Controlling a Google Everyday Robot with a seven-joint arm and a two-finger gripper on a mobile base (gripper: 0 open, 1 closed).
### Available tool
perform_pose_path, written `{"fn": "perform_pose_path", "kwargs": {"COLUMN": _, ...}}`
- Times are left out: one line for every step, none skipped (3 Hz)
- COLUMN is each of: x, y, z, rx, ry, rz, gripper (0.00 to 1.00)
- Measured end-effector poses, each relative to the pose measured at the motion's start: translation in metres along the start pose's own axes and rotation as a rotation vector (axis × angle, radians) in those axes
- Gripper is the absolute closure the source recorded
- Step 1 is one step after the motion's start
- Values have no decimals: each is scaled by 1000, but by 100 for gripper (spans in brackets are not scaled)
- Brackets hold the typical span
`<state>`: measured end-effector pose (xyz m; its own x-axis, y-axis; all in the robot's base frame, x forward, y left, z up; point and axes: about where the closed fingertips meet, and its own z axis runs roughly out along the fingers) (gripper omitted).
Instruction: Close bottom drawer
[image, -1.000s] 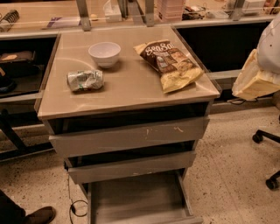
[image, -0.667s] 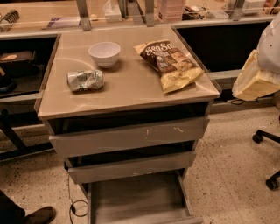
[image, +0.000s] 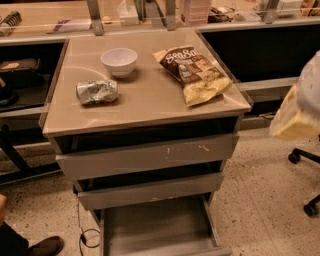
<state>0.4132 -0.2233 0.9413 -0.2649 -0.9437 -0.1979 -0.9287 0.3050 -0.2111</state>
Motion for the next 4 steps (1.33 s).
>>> {"fn": "perform_pose_path", "kwargs": {"x": 31, "y": 40, "z": 59, "rx": -89, "ry": 47, "rz": 42, "gripper": 100}}
{"fn": "perform_pose_path", "kwargs": {"x": 60, "y": 80, "z": 126, "rx": -210, "ry": 85, "rz": 58, "gripper": 100}}
{"fn": "perform_pose_path", "kwargs": {"x": 66, "y": 91, "z": 136, "rx": -239, "ry": 99, "rz": 60, "gripper": 100}}
{"fn": "perform_pose_path", "kwargs": {"x": 66, "y": 91, "z": 136, "rx": -239, "ry": 99, "rz": 60, "gripper": 100}}
